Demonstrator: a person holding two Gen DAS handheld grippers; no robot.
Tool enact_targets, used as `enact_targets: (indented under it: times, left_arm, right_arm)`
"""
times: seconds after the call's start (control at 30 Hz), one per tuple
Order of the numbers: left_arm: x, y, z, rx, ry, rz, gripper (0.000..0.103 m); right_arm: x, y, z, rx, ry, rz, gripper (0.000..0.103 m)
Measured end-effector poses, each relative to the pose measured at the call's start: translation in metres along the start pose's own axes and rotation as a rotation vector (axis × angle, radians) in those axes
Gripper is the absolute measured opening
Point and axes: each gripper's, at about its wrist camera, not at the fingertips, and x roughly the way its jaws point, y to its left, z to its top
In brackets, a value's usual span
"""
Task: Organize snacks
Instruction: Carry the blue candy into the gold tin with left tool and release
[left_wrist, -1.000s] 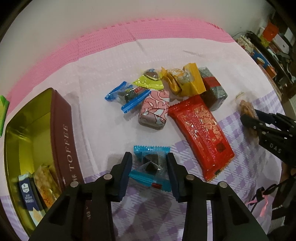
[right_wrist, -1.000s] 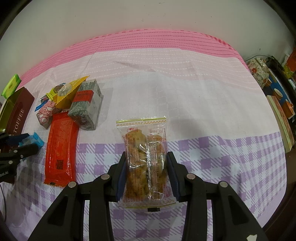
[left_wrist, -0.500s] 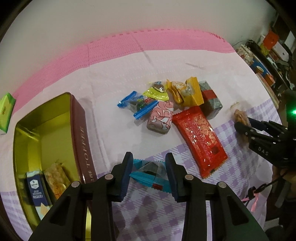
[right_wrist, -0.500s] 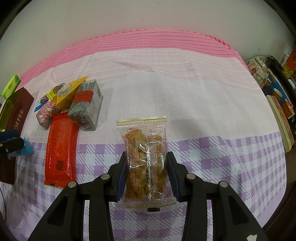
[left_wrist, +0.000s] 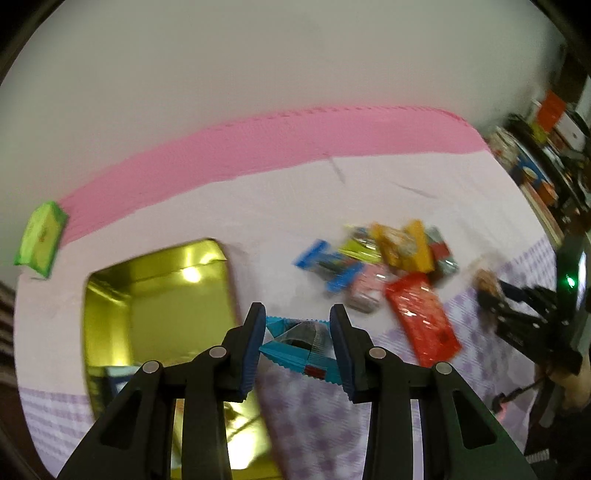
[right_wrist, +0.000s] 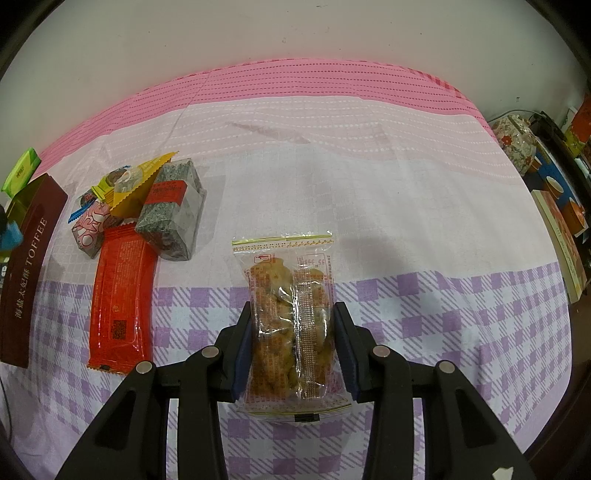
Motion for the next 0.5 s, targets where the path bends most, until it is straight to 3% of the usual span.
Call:
enact_targets:
  times: [0.5]
  left_arm:
    - [0.042,0.132,0.012,-0.184,0.067,0.200,0.037]
  right_arm:
    - [0.000,0.000,0.001,0.001,0.006,-0.002,0.038]
